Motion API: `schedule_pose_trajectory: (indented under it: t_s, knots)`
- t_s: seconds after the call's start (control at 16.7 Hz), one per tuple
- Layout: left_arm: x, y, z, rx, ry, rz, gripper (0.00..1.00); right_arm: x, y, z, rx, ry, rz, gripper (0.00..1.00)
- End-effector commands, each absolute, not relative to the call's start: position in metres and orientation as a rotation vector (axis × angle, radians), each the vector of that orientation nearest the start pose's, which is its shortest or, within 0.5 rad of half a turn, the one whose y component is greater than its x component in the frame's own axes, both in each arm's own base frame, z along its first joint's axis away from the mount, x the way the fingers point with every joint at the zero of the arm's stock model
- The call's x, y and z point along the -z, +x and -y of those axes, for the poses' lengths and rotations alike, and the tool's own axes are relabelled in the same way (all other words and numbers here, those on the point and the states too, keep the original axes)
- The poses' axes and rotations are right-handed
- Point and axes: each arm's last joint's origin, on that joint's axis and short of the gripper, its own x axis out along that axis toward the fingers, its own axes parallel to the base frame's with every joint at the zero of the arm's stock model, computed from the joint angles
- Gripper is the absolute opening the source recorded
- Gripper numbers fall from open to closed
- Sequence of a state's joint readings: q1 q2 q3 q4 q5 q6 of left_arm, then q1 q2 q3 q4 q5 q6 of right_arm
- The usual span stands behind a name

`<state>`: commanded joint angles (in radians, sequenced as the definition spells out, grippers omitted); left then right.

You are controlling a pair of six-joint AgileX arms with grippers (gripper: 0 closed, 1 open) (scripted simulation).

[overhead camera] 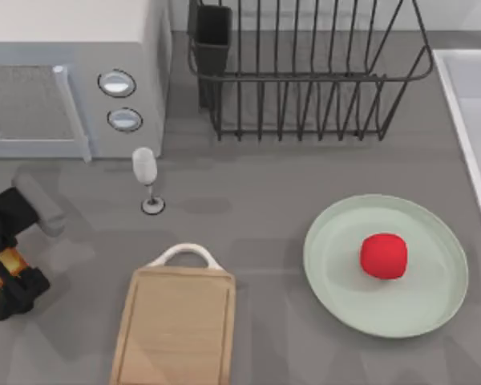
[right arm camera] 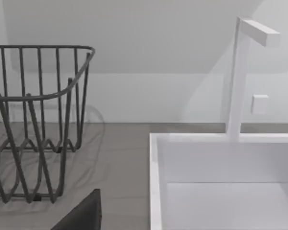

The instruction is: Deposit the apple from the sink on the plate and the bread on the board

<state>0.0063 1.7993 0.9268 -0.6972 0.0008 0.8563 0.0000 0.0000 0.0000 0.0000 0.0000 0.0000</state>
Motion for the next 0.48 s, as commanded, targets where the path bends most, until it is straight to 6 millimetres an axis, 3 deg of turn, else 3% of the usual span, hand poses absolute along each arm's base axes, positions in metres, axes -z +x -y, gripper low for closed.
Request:
schedule_pose_trajectory:
  t_s: [0.06, 0.48]
  knots:
    - [-0.1086, 0.289, -0.003, 0.661, 0.661, -1.467, 1.0, -0.16, 0.1057, 0.0012, 0.0, 0.0, 0.0, 1.0]
    - [-0.1086, 0.289, -0.003, 0.661, 0.661, -1.467, 0.47, -0.16, 0.1057, 0.0012, 0.0, 0.0, 0.0, 1.0]
